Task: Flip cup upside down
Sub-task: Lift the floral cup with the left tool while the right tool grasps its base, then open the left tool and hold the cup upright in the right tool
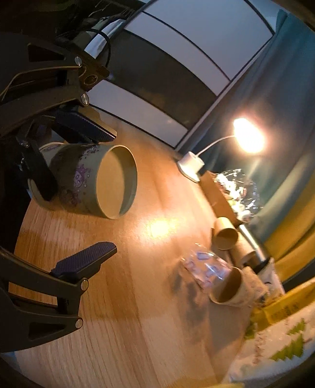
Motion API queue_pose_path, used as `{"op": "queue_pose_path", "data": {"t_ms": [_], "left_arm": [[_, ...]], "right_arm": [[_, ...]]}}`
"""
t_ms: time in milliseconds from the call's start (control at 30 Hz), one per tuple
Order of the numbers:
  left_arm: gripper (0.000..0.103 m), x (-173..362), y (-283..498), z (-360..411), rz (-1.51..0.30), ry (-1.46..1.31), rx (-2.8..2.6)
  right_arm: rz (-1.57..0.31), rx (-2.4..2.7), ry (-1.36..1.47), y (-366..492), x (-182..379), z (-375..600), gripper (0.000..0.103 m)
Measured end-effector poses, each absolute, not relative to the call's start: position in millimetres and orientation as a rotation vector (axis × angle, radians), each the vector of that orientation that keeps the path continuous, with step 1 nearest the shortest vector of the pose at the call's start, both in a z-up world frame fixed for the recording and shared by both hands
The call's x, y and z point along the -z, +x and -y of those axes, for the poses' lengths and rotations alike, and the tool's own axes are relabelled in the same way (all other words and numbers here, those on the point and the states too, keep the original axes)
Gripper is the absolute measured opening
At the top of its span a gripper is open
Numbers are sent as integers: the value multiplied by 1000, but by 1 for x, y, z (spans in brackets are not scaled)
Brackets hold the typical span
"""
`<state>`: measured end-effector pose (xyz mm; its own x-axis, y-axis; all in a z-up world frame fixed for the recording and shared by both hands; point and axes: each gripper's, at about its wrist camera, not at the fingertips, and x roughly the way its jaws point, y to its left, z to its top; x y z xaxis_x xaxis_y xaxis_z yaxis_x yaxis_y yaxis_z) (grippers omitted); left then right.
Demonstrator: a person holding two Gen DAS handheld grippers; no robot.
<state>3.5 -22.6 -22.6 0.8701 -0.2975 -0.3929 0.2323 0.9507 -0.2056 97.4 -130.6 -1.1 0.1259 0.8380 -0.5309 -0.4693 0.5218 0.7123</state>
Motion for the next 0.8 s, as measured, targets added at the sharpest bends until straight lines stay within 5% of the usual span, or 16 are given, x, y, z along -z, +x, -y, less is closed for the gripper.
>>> {"op": "queue_pose_path", "data": {"t_ms": [433, 567, 800], "left_arm": [[67, 35, 2, 17, -431, -185, 292], [67, 34, 4, 23, -438, -165, 300], [69, 31, 6, 27, -450, -129, 290]], "right_arm": [[-1126, -1041, 461, 102, 17, 122, 87], [-1126, -1068, 478, 102, 18, 123, 62], [-1111, -1092, 507, 104, 22, 128, 60]]}}
